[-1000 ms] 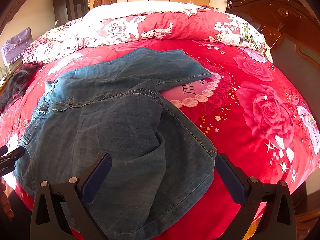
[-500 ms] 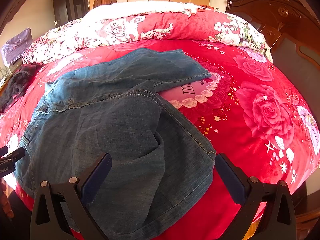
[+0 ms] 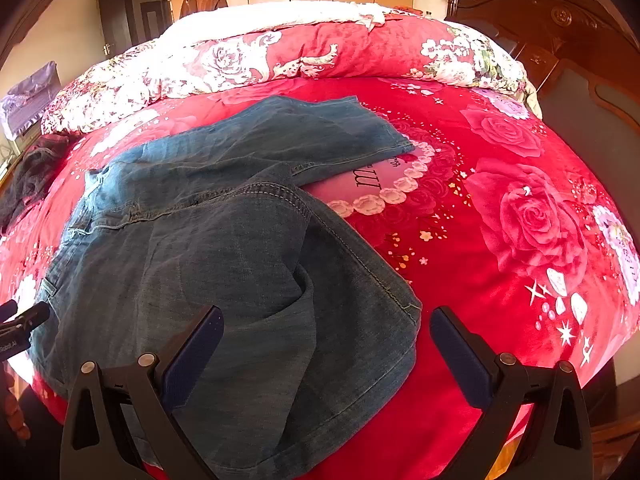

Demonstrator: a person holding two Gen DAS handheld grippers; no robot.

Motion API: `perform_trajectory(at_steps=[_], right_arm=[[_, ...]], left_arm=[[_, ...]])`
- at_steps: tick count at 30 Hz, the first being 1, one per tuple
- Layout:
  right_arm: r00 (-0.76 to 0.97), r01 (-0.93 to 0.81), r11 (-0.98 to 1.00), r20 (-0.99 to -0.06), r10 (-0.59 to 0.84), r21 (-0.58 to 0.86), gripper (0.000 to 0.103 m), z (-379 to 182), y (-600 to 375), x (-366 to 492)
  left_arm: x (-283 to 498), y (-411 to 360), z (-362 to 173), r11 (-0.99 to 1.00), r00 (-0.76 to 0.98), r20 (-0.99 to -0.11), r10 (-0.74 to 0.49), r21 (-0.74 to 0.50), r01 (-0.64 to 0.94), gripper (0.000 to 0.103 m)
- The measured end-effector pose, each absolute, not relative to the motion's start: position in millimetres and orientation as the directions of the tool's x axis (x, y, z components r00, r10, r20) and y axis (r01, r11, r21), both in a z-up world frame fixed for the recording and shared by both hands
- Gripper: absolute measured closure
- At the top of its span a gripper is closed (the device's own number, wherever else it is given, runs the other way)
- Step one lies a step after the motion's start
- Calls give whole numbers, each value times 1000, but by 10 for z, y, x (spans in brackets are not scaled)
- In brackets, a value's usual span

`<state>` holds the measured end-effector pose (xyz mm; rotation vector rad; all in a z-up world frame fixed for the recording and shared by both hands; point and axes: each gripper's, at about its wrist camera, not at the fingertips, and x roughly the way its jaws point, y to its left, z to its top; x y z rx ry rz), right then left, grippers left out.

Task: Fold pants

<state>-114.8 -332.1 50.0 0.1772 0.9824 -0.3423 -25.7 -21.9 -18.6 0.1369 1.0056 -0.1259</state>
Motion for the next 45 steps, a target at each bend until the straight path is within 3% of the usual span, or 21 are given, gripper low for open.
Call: perform_trajectory(at_steps=[9, 15, 21, 23, 24, 25, 26, 27, 28, 30, 31, 36, 41, 42, 45], right_arm=[[494, 381, 924, -851, -179, 27, 0, 489, -3592, -1164], [403, 484, 875, -889, -219, 4, 0, 346, -4131, -1234], [374, 465, 880, -922, -100, 94, 1, 79, -4282, -1108], [364, 430, 892, -931, -28, 141, 8, -20, -4227, -1009], [352, 409, 899, -936, 1, 155, 23, -69, -4182, -961], [335, 386, 909, -942, 24, 160, 61, -119, -4139, -915], [317, 366, 916, -947, 45, 166, 83, -158, -4114, -880], [324, 353, 918, -944, 61, 180, 94, -152, -4106, -876], [337, 346, 921, -940, 58, 181, 94, -107, -4105, -889], [385, 348, 913, -921, 67, 211, 95, 56, -4169, -990], [408, 367, 908, -912, 39, 203, 96, 162, -4230, -1069], [454, 581, 768, -890, -34, 268, 96, 303, -4833, -1770], [342, 680, 674, -938, 58, 289, 95, -150, -4971, -2186], [362, 692, 655, -931, 49, 304, 93, -127, -4974, -2236], [396, 734, 604, -918, -10, 310, 74, 61, -5078, -2334]], left_arm=[[-124, -201, -162, 983, 504, -864, -28, 68, 172, 0], [245, 149, -196, 993, 363, -931, -31, 12, 114, 0], [354, 302, -487, 996, 203, -976, -85, -75, 57, 0], [331, 255, -582, 996, 164, -983, -84, -76, 56, 2], [318, 217, -607, 997, 165, -984, -61, -51, 62, 10], [308, 182, -625, 997, 166, -986, -32, -20, 71, 14], [301, 156, -637, 997, 166, -986, -12, 2, 80, 22], [292, 144, -633, 996, 168, -986, 0, 14, 87, 35], [283, 143, -611, 995, 173, -985, 2, 19, 94, 42], [264, 146, -535, 992, 162, -986, -42, -22, 123, 74], [252, 145, -504, 991, 153, -986, -59, -39, 130, 76], [180, 85, -546, 990, 139, -990, -40, -20, 141, 76], [58, -113, -647, 976, 162, -987, 12, 47, 213, 76], [30, -117, -621, 972, 156, -988, 4, 41, 233, 76], [-33, -1, -423, 965, 159, -985, -63, -19, 262, 73]])
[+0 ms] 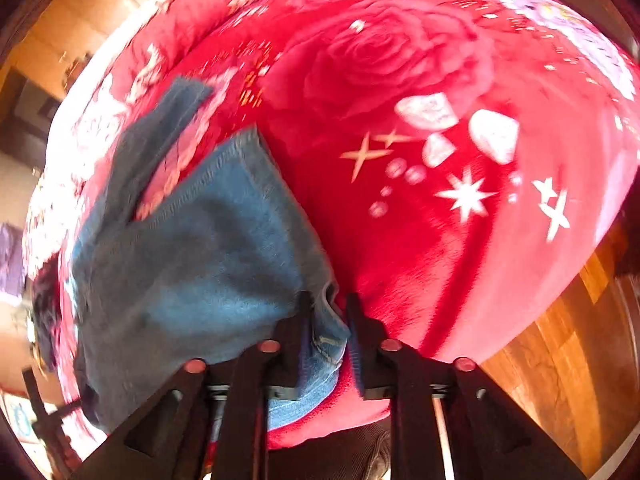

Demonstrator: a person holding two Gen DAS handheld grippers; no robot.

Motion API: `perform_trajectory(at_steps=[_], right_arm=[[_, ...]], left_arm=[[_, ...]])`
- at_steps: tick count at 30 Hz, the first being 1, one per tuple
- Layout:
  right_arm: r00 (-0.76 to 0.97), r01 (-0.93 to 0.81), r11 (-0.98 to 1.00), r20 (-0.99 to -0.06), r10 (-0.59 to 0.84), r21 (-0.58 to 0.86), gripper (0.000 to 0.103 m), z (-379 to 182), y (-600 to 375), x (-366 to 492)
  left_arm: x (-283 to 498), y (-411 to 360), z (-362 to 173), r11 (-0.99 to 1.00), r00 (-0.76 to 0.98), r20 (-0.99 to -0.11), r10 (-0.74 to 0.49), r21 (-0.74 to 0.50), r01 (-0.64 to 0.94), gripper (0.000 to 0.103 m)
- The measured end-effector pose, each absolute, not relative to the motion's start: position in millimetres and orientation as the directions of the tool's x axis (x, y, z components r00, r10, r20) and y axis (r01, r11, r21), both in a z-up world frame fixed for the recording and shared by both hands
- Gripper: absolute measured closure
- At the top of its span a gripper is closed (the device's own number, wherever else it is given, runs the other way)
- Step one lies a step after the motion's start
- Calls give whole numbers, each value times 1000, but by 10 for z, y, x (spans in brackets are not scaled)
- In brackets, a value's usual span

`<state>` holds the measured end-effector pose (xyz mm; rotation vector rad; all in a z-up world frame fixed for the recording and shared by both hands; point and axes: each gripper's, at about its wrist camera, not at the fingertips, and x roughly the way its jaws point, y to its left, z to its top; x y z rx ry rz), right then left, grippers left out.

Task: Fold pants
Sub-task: 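Lower both grippers onto the jeans waistband and close on the denim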

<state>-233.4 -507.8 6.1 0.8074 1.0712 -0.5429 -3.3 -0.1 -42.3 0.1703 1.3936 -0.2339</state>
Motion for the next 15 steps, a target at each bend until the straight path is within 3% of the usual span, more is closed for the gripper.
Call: perform_trajectory(at_steps=[3, 7, 8, 9, 11, 15], right_arm=[[451, 723, 620, -888, -88, 306, 72, 339, -5214, -2215], [495, 651, 685, -867, -57, 327, 68, 509, -5276, -1557], [507, 630, 697, -861, -36, 342, 67, 514, -5271, -1361], [518, 609, 705, -856, -8, 362, 67, 494, -5285, -1062], [520, 585, 714, -854, 34, 384, 64, 401, -5257, -638], [486, 592, 699, -870, 88, 401, 62, 54, -5283, 65]], left_arm=[[68, 109, -250, 963, 149, -977, -153, -114, 245, 69], [447, 53, -56, 980, 227, -967, -115, -73, 187, 68], [566, 54, -2, 980, 238, -959, -153, -116, 162, 65], [703, 58, 58, 977, 248, -950, -187, -155, 144, 53], [989, 72, 101, 982, 271, -946, -177, -154, 106, 42], [1510, 39, -93, 987, 227, -961, -159, -154, 39, 42]])
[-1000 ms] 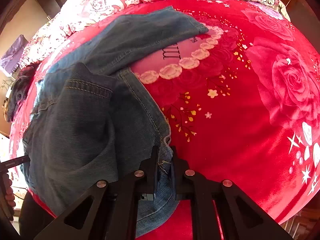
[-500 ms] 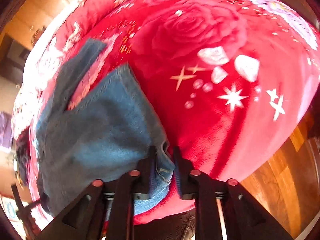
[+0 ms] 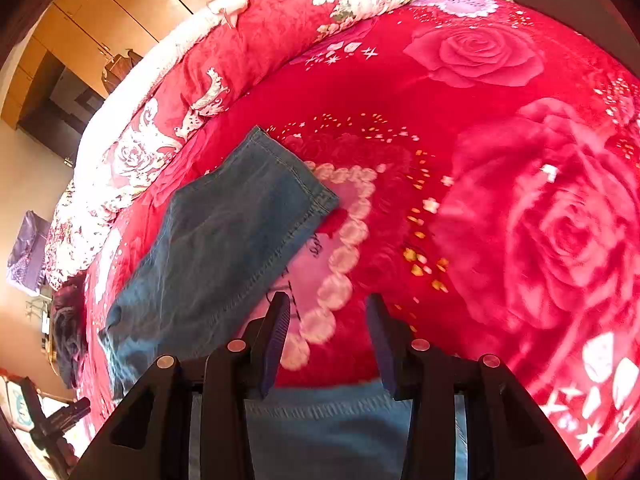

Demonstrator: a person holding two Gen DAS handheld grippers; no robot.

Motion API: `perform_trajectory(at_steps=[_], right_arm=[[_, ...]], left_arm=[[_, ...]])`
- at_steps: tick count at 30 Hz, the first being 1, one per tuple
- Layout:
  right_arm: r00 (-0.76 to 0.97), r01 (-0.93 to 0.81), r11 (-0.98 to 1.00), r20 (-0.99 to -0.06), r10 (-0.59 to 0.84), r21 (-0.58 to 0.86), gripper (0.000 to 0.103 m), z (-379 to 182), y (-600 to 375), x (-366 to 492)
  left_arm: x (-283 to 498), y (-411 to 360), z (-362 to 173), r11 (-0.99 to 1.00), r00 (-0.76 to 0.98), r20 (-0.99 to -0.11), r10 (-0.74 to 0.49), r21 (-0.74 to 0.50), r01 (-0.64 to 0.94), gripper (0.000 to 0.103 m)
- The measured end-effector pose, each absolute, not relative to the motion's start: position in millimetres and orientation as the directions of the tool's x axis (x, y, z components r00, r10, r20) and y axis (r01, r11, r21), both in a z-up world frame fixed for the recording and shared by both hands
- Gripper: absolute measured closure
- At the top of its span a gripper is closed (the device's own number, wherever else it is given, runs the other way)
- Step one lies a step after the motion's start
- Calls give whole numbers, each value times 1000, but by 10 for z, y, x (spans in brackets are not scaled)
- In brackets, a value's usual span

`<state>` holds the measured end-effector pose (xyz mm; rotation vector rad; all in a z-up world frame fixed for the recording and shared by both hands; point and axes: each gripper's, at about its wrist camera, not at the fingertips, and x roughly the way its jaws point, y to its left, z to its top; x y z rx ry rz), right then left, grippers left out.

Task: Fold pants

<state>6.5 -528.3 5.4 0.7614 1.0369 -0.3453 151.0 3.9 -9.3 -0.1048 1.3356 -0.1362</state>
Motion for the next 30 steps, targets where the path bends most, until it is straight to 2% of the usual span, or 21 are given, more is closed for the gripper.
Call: perform_trajectory(at_steps=[7, 8, 9, 10, 11, 14, 17, 18, 19, 21, 22, 23, 24, 25, 26, 30], right_arm=[[377, 696, 645, -925, 47, 316, 62, -509, -5529, 813], [366, 684, 663, -930, 48, 303, 65, -536, -5520, 864], [374, 653, 699, -927, 39, 293, 88, -506, -5499, 914], [398, 622, 721, -916, 44, 305, 91, -455, -5490, 926], [419, 617, 727, -908, 21, 302, 91, -402, -5505, 892], [385, 673, 667, -922, 50, 318, 91, -578, -5708, 692], [389, 644, 695, -919, 63, 320, 87, -572, -5699, 614], [392, 642, 700, -919, 50, 312, 77, -518, -5706, 615], [407, 639, 701, -913, 41, 316, 73, -451, -5724, 617], [460, 628, 700, -888, 18, 340, 72, -272, -5799, 639], [475, 622, 702, -880, 15, 348, 65, -215, -5836, 684], [479, 618, 707, -878, 9, 345, 61, -172, -5865, 756], [472, 615, 716, -881, 3, 332, 54, -145, -5888, 851], [463, 610, 724, -887, 6, 323, 49, -141, -5897, 959], [455, 603, 731, -890, 15, 320, 48, -147, -5900, 1064], [469, 567, 744, -881, 62, 354, 46, -176, -5857, 1515]], left_arm=[[1885, -172, -352, 993, 180, -977, -113, -115, -4, 42], [1922, -220, -399, 996, 173, -981, -92, -93, 0, 44], [1962, -260, -455, 998, 168, -984, -58, -58, 3, 54], [2028, -283, -537, 1000, 156, -988, -12, -11, 6, 62], [2054, -303, -632, 1000, 132, -991, 25, 26, 11, 74], [2074, -243, -737, 1000, 114, -993, 19, 17, -19, 74], [2057, -131, -633, 1000, 79, -997, -3, -3, 5, 78], [2052, -23, -539, 999, 76, -996, -45, -45, 3, 78], [2058, 101, -425, 997, 91, -993, -80, -81, -9, 78], [2115, 385, -162, 989, 154, -980, -126, -136, -53, 78], [2172, 519, -53, 983, 182, -972, -151, -167, -78, 78], [2249, 627, 16, 977, 193, -967, -168, -189, -100, 74], [2324, 696, 38, 973, 182, -967, -176, -199, -116, 64], [2409, 728, 30, 970, 167, -969, -181, -204, -136, 59], [2480, 741, 1, 965, 154, -969, -194, -217, -150, 52], [2660, 445, -254, 964, 52, -976, -213, -218, -150, 51]])
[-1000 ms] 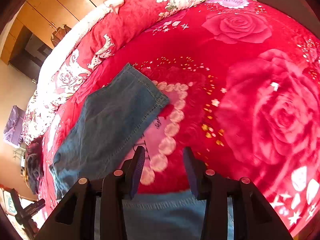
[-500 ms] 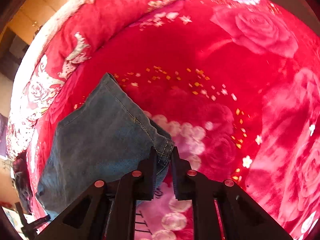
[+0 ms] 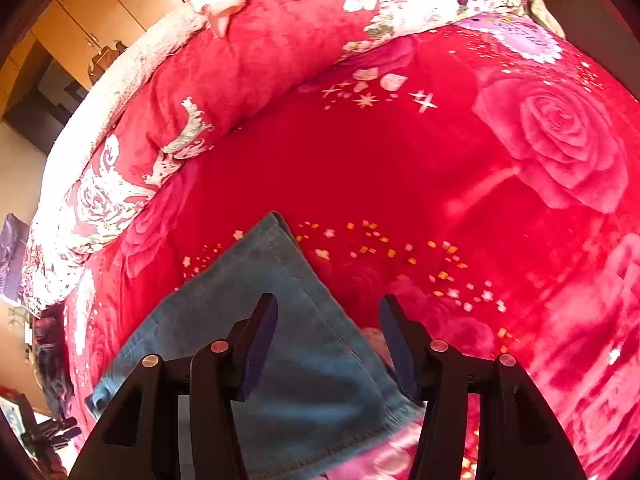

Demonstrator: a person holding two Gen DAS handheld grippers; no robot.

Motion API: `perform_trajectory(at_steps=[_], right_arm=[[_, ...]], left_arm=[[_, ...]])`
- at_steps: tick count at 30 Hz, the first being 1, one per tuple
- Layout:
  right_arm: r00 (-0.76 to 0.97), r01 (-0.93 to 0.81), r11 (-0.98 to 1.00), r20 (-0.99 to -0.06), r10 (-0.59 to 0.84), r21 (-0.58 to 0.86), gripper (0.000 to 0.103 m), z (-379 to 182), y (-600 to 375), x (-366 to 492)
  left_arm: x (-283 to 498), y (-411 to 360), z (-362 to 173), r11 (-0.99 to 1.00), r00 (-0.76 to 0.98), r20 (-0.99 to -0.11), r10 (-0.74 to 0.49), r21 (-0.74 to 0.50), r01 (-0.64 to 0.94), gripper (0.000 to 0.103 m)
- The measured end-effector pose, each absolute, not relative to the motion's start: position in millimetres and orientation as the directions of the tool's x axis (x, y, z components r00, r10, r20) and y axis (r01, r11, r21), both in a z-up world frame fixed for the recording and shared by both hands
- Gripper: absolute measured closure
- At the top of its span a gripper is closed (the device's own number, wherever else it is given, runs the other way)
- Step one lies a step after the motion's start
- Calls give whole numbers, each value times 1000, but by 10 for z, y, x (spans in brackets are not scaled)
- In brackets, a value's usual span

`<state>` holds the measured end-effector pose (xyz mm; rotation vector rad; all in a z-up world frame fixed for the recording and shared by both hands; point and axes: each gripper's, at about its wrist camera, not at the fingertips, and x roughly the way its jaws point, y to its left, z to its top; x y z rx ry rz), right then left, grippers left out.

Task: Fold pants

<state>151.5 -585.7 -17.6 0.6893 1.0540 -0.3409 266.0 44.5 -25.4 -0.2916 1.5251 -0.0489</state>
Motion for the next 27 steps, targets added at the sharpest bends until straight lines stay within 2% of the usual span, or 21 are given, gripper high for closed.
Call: perform_trajectory(at_steps=[7, 11, 14, 15, 17, 18, 19, 20, 27], right_arm=[[395, 525, 801, -916, 70, 287, 43, -454, -5693, 2257], [343, 501, 825, -935, 89, 262, 42, -658, -5608, 2483], [310, 463, 871, -951, 15, 164, 40, -705, -5470, 2560], [289, 441, 889, -957, -17, 118, 42, -703, -5413, 2593], [274, 413, 908, -960, -58, 63, 58, -679, -5345, 2612], [271, 408, 911, -961, -59, 59, 78, -660, -5328, 2605], [272, 408, 910, -962, -39, 79, 92, -646, -5329, 2592], [274, 413, 908, -961, -46, 75, 92, -615, -5327, 2572], [380, 430, 895, -923, -62, 117, 93, -95, -5290, 2207]], left_arm=[[3073, 340, -342, 954, 6, -969, -246, -243, -178, 50], [3248, 349, -475, 945, -33, -967, -254, -241, -222, 46], [3298, 247, -676, 944, -96, -959, -267, -240, -226, 39], [3284, 217, -749, 942, -119, -954, -275, -242, -233, 39], [3252, 140, -820, 942, -126, -952, -280, -246, -229, 39], [3239, 97, -794, 947, -105, -958, -268, -242, -209, 53], [3224, 52, -751, 952, -85, -961, -262, -243, -184, 66], [3207, 13, -706, 961, -73, -967, -242, -229, -158, 95], [2818, -149, -37, 987, 147, -976, -159, -161, -2, 95]])
